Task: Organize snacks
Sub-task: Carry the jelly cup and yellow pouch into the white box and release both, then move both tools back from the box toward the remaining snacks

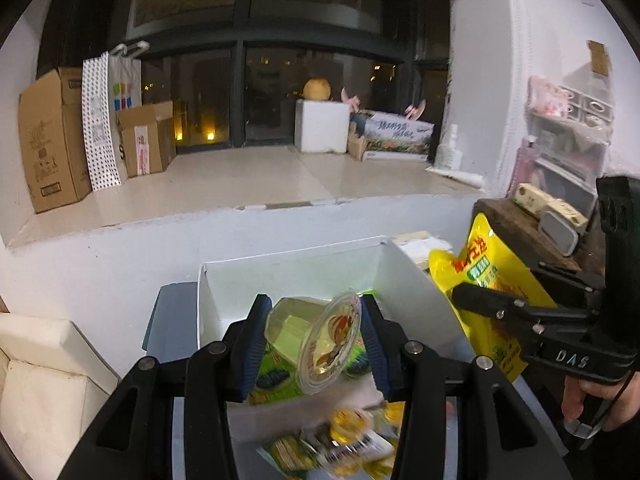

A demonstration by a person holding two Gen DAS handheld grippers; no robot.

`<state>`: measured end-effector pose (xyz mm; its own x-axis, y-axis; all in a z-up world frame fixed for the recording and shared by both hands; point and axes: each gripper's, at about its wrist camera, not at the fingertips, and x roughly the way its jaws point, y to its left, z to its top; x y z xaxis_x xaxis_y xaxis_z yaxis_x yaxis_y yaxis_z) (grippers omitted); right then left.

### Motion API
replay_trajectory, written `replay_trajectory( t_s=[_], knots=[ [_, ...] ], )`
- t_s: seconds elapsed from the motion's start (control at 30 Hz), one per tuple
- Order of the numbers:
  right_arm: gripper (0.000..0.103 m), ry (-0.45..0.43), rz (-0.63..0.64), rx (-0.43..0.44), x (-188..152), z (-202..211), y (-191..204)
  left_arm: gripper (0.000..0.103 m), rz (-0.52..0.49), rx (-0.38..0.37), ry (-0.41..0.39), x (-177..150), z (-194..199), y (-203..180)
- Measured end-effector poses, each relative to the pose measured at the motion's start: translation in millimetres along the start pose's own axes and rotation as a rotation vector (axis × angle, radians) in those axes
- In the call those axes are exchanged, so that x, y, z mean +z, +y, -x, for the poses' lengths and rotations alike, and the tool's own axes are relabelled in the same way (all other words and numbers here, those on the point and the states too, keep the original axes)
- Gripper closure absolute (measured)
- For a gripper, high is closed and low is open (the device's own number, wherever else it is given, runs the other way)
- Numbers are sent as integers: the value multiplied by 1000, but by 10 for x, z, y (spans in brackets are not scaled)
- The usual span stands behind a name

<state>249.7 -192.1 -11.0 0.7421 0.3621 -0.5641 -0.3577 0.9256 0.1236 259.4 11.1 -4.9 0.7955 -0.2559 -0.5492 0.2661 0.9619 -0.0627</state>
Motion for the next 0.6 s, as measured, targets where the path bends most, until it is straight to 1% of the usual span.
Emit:
replay_trajectory(
  t_s=[0.13,0.2,0.23,0.27,0.3,0.33,0.37,0.4,0.43,0.53,0.6],
  knots=[
    [57,37,-44,17,179,-418,-148,54,-18,32,48,16,-414,129],
    [57,45,-62,17,250,-581,-219,53,-30,66,64,-8,-594,186],
    [57,50,-70,14,275,-648,-249,53,-25,61,76,-25,-645,205],
    [57,64,-77,22,290,-739,-277,44,-12,58,96,-47,-725,243],
    [53,79,-82,28,284,-796,-289,32,-2,72,123,-71,-808,282],
    [51,98,-89,21,279,-868,-299,11,5,76,128,-92,-837,302],
    [30,110,-92,0,269,-917,-304,2,11,74,110,-125,-836,325],
    [9,101,-94,-21,261,-921,-306,1,8,75,94,-158,-819,336],
    [6,78,-96,-39,245,-905,-310,1,8,74,94,-184,-809,344],
    [6,82,-128,-43,199,-872,-352,1,7,69,96,-249,-752,362],
    [5,69,-155,-23,160,-768,-361,0,12,66,91,-293,-665,378]
  ],
)
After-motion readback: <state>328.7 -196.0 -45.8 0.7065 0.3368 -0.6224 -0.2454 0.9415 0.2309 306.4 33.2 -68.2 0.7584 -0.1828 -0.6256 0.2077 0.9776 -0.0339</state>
